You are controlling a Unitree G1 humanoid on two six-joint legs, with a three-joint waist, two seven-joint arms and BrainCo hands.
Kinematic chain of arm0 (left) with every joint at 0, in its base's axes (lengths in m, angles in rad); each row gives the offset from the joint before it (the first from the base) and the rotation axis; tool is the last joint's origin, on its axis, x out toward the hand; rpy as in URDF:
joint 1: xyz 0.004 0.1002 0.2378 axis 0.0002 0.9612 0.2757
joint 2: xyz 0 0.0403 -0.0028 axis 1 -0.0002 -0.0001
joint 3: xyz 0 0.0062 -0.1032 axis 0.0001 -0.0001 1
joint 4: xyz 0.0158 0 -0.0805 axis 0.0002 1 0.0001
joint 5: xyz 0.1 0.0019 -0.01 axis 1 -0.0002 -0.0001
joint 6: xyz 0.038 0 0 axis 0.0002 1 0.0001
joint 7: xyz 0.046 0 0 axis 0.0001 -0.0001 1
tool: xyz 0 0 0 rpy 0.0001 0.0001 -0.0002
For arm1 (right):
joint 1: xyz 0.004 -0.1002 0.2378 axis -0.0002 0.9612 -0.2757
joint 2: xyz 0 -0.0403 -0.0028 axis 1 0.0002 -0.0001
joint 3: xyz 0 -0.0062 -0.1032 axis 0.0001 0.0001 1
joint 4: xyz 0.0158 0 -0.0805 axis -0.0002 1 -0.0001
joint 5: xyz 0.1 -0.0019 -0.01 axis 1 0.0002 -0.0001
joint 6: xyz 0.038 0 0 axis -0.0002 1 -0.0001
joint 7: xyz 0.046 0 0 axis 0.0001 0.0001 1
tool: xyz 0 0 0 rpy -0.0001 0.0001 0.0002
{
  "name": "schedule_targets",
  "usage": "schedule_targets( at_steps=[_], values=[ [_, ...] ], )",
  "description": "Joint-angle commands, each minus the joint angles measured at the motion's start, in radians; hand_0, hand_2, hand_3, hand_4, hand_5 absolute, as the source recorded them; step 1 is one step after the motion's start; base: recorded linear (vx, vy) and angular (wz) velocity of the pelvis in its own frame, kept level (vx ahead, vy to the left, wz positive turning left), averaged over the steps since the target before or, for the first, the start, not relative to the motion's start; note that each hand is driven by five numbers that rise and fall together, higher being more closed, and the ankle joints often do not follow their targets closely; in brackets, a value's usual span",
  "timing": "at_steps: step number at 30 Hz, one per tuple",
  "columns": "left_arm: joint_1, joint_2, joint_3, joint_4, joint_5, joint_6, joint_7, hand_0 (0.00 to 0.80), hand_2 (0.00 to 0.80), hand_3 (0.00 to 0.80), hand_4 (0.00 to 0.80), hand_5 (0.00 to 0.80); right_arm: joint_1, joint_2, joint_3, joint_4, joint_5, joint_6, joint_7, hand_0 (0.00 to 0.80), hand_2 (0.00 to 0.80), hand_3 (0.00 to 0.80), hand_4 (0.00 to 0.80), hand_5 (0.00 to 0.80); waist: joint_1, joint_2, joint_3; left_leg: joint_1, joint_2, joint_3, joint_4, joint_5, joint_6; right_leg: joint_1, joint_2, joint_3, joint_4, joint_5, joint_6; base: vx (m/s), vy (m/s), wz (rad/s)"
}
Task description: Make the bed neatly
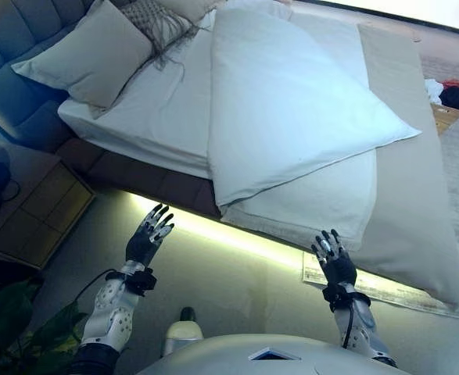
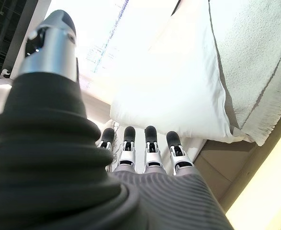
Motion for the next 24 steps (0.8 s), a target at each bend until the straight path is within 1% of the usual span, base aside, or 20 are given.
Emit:
schedule_targets(
  at_steps=[1, 3, 8, 15, 20, 22, 24],
  values=[
    [-0.045, 0.029, 0.032, -0.039, 0.012, -0.032, -0.007, 0.0, 0.0, 0.0, 0.0, 0.0, -0.012, 0.002, -0.043, -0.09, 0.034, -0.06, 0.023, 0.0, 0.0, 0.0, 0.0, 0.0, 0.013, 0.0, -0.009, 0.091, -0.025, 0.11, 0.006, -0.102, 0.058, -0.1, 0.007, -0.018, -0.001, 0.107, 0.006, 0.0, 0.0, 0.0],
    [-0.046, 0.027, 0.031, -0.034, -0.001, -0.047, -0.014, 0.0, 0.0, 0.0, 0.0, 0.0, -0.014, 0.003, -0.041, -0.086, 0.034, -0.063, 0.023, 0.0, 0.0, 0.0, 0.0, 0.0, 0.013, 0.001, -0.01, 0.091, -0.025, 0.11, 0.006, -0.101, 0.058, -0.1, 0.007, -0.017, -0.001, 0.107, 0.006, 0.0, 0.0, 0.0],
    [-0.055, 0.026, 0.027, -0.031, 0.006, -0.046, -0.004, 0.0, 0.0, 0.0, 0.0, 0.0, -0.021, 0.002, -0.038, -0.084, 0.036, -0.061, 0.02, 0.0, 0.0, 0.0, 0.0, 0.0, 0.013, 0.0, -0.007, 0.092, -0.025, 0.111, 0.006, -0.101, 0.057, -0.099, 0.007, -0.018, -0.001, 0.107, 0.006, 0.0, 0.0, 0.0],
    [-0.044, 0.03, 0.038, -0.046, 0.0, -0.044, -0.025, 0.0, 0.0, 0.0, 0.0, 0.0, -0.014, 0.005, -0.042, -0.086, 0.031, -0.043, 0.024, 0.0, 0.0, 0.0, 0.0, 0.0, 0.015, -0.002, -0.007, 0.1, -0.023, 0.113, 0.012, -0.108, 0.056, -0.097, 0.003, -0.017, -0.001, 0.107, 0.007, 0.0, 0.0, 0.0],
    [-0.021, 0.031, 0.054, -0.049, 0.002, -0.044, -0.023, 0.0, 0.0, 0.0, 0.0, 0.0, -0.006, -0.003, -0.044, -0.088, 0.038, -0.027, 0.034, 0.0, 0.0, 0.0, 0.0, 0.0, 0.014, -0.01, 0.007, 0.082, -0.013, 0.133, 0.081, -0.123, 0.049, -0.097, 0.001, -0.012, 0.006, 0.112, -0.002, -0.001, -0.025, 0.0],
    [-0.013, 0.032, 0.056, -0.043, 0.007, -0.05, -0.031, 0.0, 0.0, 0.0, 0.0, 0.0, 0.004, -0.012, -0.045, -0.092, 0.046, -0.022, 0.045, 0.0, 0.0, 0.0, 0.0, 0.0, 0.014, -0.015, 0.013, 0.069, -0.014, 0.127, 0.12, -0.134, 0.046, -0.096, 0.002, -0.008, 0.006, 0.113, -0.006, 0.005, -0.055, 0.01],
    [-0.001, 0.033, 0.058, -0.05, 0.003, -0.053, -0.038, 0.0, 0.0, 0.0, 0.0, 0.0, 0.01, -0.025, -0.045, -0.094, 0.049, -0.016, 0.05, 0.0, 0.0, 0.0, 0.0, 0.0, 0.017, -0.019, 0.021, 0.055, -0.023, 0.105, 0.155, -0.151, 0.046, -0.098, 0.006, 0.001, 0.006, 0.111, -0.011, 0.005, -0.02, 0.01]
  ],
)
